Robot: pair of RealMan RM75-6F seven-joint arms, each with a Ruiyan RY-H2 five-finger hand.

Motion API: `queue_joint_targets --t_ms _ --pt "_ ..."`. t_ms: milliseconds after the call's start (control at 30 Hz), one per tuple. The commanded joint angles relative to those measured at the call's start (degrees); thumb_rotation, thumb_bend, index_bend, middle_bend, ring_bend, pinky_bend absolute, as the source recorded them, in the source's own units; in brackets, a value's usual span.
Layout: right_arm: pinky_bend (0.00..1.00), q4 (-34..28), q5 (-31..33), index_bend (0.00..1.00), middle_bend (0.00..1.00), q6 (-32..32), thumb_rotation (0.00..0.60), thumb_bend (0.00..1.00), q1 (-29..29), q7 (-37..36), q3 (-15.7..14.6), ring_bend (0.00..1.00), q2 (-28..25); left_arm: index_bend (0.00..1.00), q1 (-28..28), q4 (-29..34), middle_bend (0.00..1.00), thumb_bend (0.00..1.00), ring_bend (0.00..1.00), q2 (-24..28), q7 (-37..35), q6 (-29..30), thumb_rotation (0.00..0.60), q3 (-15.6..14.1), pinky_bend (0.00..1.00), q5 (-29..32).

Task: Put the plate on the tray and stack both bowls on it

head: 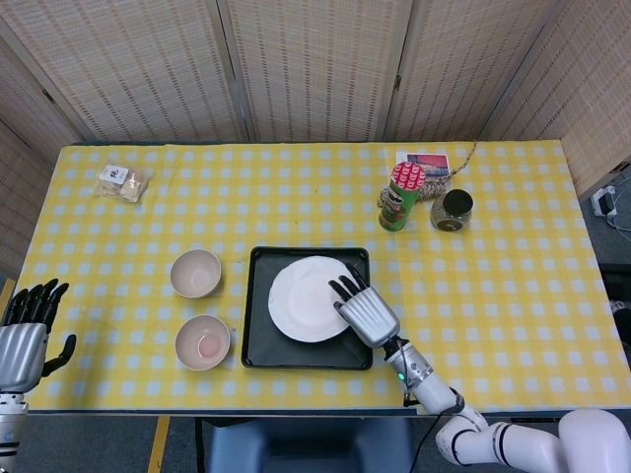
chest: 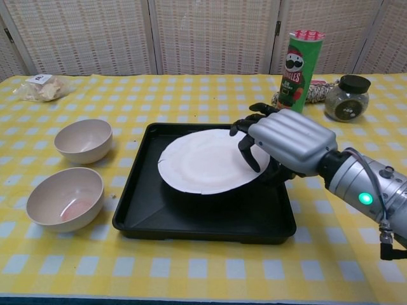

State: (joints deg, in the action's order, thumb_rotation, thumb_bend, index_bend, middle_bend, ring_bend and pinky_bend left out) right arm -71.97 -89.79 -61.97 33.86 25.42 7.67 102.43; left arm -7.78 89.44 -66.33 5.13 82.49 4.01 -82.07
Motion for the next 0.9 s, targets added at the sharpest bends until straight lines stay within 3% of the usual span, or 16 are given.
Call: queue_joint_targets --t_ms 33,267,633,900 --pt "0.03 0.62 0.48 0.69 0.23 0.44 0.6 0.41 0.64 0.5 -0.08 0.19 1.0 0.0 0.03 -0.04 0.08 0.46 0.04 0.19 -0.38 0.01 0.6 0.16 0.03 0.22" --pt "0.03 1.63 1.42 0.63 0.21 1.2 0.6 0.41 1.72 0.34 -0.07 0.18 2.57 0.0 0.06 -0.03 0.08 0.46 0.04 0.45 -1.14 -0.02 0.6 0.02 0.03 -0.09" --pt "0.03 1.49 0.7 0.35 0.08 -0.73 0.6 0.41 2.69 -1.86 -0.41 0.1 2.16 0.0 -0.19 -0.18 0.08 0.46 0.03 0.31 -0.98 -0.5 0.6 -0.04 0.03 -0.04" --pt "0.03 -1.54 2.96 0.22 0.03 0.64 0.6 0.3 2.48 -0.4 -0.85 0.07 0.6 0.0 -0.25 -0.11 0.08 0.46 0.03 0.11 -0.56 -0.54 0.6 -0.08 0.02 -0.03"
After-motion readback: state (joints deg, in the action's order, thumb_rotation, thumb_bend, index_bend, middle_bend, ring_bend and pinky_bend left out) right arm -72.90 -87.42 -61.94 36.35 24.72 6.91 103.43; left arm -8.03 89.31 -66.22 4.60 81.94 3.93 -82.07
